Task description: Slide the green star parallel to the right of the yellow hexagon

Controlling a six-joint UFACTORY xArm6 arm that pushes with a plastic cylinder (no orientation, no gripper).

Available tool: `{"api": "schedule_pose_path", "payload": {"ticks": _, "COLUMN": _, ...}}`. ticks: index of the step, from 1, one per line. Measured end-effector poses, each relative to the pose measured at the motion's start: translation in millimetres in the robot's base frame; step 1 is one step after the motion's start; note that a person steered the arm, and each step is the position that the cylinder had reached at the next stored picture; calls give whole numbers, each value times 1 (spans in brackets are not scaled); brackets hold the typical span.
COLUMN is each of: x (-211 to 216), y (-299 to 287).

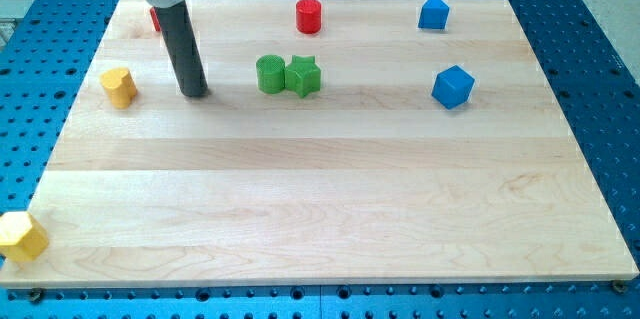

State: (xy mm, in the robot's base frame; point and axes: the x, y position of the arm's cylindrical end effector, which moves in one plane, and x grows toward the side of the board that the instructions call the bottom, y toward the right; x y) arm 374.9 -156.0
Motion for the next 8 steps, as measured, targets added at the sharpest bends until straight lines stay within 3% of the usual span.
{"api": "schedule_pose_path", "payload": {"ticks": 2, "x": -36, "y": 29}}
{"api": "schedule_pose_path", "payload": {"ticks": 5, "x": -46, "y": 48}}
{"api": "schedule_pose_path", "payload": {"ticks": 6, "x": -46, "y": 86}}
{"api": "schedule_pose_path", "payload": {"ticks": 8, "x": 33, "y": 145}}
